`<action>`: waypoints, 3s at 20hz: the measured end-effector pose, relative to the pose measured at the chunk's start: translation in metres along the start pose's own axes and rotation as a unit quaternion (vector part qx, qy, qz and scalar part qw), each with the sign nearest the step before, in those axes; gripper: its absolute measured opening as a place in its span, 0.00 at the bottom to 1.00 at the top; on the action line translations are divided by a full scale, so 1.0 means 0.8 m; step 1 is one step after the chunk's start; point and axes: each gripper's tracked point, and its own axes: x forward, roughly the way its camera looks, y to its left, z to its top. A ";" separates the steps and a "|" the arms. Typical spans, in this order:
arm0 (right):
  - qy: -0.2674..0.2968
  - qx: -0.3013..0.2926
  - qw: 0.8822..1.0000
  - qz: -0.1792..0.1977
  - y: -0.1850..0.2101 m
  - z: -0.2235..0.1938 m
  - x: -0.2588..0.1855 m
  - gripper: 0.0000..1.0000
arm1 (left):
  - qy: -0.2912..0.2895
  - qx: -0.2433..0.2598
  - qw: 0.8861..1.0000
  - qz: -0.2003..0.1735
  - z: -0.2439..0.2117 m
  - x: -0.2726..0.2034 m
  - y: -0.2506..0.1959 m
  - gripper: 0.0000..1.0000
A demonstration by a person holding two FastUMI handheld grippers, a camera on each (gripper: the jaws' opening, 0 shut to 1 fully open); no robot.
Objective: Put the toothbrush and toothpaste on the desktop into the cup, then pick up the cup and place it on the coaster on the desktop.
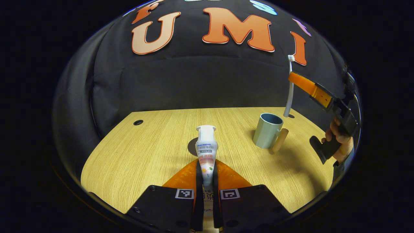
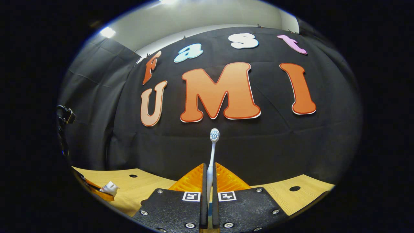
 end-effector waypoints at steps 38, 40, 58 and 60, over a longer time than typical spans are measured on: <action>0.174 0.003 0.985 -0.013 -0.097 -0.071 -0.133 0.88 | -0.313 -0.053 0.938 -0.140 0.251 0.152 -0.240 0.15; 0.176 0.003 0.984 -0.012 -0.095 -0.071 -0.138 0.89 | -0.301 -0.044 0.942 -0.142 0.239 0.168 -0.249 0.15; 0.222 0.032 0.973 -0.047 -0.112 -0.090 -0.168 0.92 | -0.190 0.011 0.968 -0.166 0.180 0.178 -0.268 0.35; 0.235 0.037 0.970 -0.045 -0.104 -0.093 -0.168 0.92 | -0.180 0.016 0.969 -0.171 0.180 0.164 -0.264 0.47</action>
